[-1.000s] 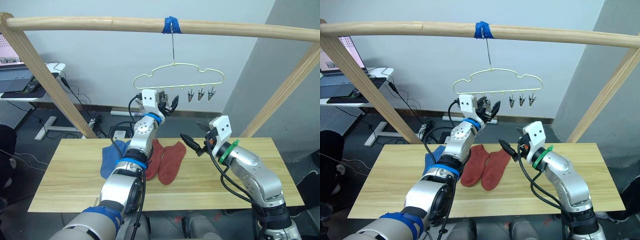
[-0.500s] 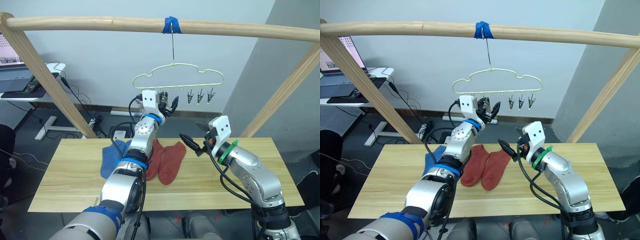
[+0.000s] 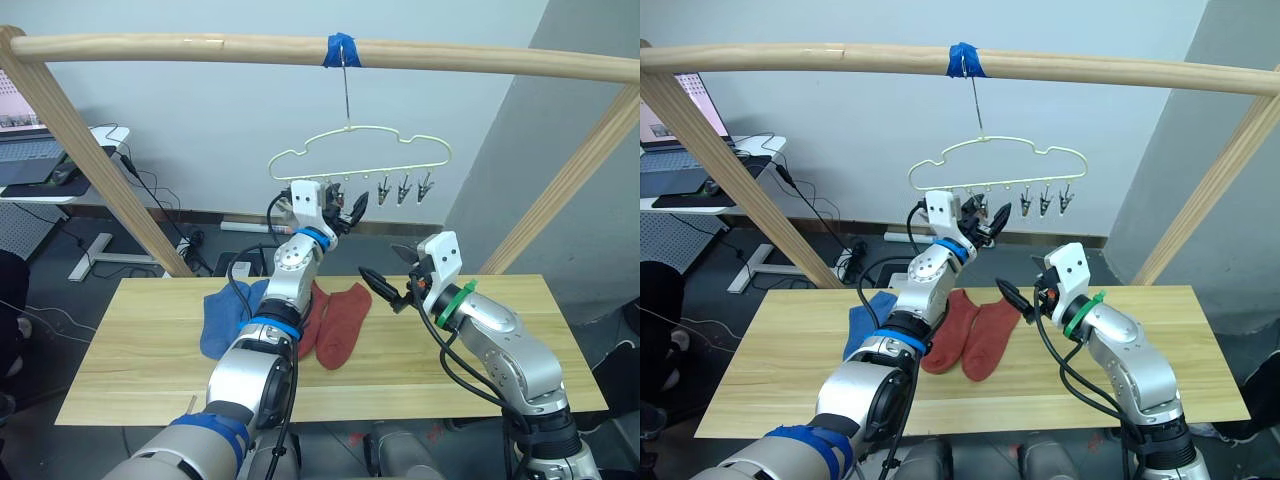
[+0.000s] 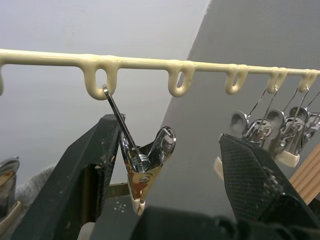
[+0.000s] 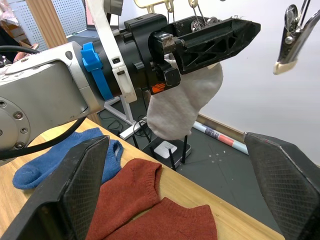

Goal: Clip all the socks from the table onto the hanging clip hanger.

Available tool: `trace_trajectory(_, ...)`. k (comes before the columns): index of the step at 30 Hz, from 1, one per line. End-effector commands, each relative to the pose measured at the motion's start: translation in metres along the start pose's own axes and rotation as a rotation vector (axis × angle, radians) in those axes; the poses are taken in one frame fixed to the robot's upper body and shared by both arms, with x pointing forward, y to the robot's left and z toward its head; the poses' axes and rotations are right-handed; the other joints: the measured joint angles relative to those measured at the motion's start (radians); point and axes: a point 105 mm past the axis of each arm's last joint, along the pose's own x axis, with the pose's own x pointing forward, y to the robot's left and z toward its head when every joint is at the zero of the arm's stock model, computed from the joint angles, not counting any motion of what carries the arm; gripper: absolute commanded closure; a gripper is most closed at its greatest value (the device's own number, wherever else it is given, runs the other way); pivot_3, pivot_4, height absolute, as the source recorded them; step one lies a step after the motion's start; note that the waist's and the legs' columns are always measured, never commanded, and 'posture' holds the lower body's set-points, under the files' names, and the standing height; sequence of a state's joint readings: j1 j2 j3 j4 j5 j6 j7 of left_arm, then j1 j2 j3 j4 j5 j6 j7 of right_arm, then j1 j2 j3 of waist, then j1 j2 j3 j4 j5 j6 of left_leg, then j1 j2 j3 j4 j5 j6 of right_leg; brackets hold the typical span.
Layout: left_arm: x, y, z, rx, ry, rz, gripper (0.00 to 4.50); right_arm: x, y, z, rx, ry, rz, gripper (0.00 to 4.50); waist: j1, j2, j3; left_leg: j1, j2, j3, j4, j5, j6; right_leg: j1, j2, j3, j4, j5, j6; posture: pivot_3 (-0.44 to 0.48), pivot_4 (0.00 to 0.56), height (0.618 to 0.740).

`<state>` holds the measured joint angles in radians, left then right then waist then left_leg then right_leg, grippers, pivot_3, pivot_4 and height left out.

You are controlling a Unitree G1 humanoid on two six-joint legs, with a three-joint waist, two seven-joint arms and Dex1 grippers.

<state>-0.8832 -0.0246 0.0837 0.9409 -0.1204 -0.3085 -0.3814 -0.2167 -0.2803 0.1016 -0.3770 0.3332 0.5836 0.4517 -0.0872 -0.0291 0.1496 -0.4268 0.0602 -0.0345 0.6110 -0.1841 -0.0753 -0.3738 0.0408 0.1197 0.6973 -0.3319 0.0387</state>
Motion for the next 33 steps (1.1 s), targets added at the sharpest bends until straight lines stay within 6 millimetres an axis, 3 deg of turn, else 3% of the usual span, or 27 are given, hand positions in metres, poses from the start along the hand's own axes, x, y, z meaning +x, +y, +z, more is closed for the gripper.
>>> trace_trajectory(1, 0.007, -0.003, 0.023, 0.014, -0.085, -0.009, 1.10, -0.001, 0.006, 0.013, -0.027, -0.049, 0.017, 0.00, 0.000, 0.000, 0.000, 0.000, 0.000, 0.000, 0.000, 0.000, 0.000, 0.000, 0.000, 0.000, 0.000, 0.000, 0.000, -0.085, 0.112, 0.740)
trace_trajectory(6, 0.006, 0.001, 0.023, -0.001, -0.083, 0.006, 1.10, -0.001, 0.007, 0.013, -0.028, -0.046, 0.022, 0.00, 0.000, 0.000, 0.000, 0.000, 0.000, 0.000, 0.000, 0.000, 0.000, 0.000, 0.000, 0.000, 0.000, 0.000, 0.000, -0.083, 0.114, 0.740)
trace_trajectory(15, 0.003, 0.002, 0.021, -0.036, -0.088, 0.009, 3.73, -0.001, 0.010, 0.010, -0.022, -0.042, 0.028, 0.00, 0.000, 0.000, 0.000, 0.000, 0.000, 0.000, 0.000, 0.000, 0.000, 0.000, 0.000, 0.000, 0.000, 0.000, 0.000, -0.082, 0.117, 0.740)
trace_trajectory(18, 0.002, 0.003, 0.021, -0.043, -0.089, 0.011, 4.19, -0.001, 0.011, 0.010, -0.019, -0.041, 0.028, 0.00, 0.000, 0.000, 0.000, 0.000, 0.000, 0.000, 0.000, 0.000, 0.000, 0.000, 0.000, 0.000, 0.000, 0.000, 0.000, -0.082, 0.120, 0.740)
trace_trajectory(25, -0.005, 0.005, 0.013, -0.111, -0.057, 0.014, 4.19, 0.001, 0.013, -0.003, -0.013, -0.002, 0.029, 0.00, 0.001, 0.000, 0.000, 0.000, 0.000, -0.001, 0.000, 0.000, 0.000, 0.000, 0.000, 0.000, 0.000, 0.000, 0.000, -0.077, 0.128, 0.740)
trace_trajectory(33, -0.016, 0.003, 0.012, -0.487, 0.054, -0.035, 4.19, 0.021, 0.016, -0.062, -0.035, 0.182, 0.071, 0.00, 0.000, 0.000, 0.000, 0.000, 0.000, -0.001, 0.001, 0.000, 0.000, 0.001, 0.000, -0.001, 0.001, 0.000, 0.000, -0.073, 0.137, 0.740)
